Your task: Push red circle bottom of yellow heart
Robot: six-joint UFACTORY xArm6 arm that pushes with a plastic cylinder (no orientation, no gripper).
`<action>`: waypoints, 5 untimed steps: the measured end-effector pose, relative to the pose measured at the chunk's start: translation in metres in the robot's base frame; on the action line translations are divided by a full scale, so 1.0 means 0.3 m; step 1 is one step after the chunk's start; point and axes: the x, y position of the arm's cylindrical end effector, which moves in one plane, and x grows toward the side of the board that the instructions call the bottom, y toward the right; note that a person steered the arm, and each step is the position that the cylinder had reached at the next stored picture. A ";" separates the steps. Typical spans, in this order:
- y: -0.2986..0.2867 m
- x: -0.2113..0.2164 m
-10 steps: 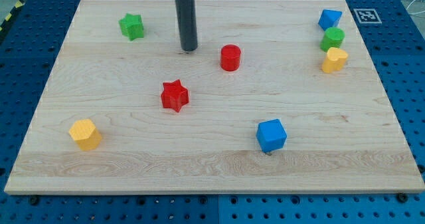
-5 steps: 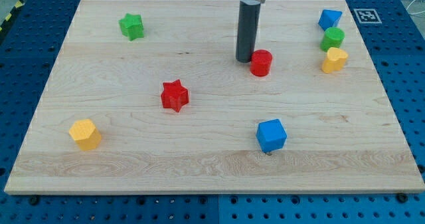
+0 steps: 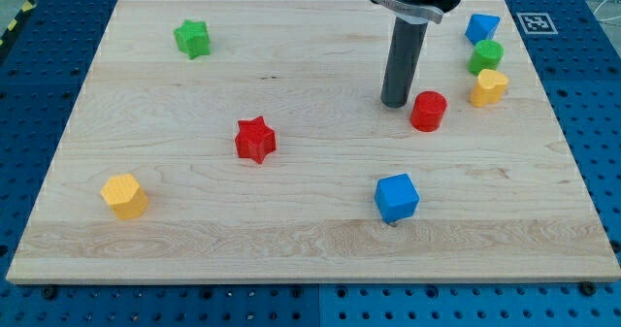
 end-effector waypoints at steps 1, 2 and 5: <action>0.024 0.046; 0.098 0.062; 0.187 0.085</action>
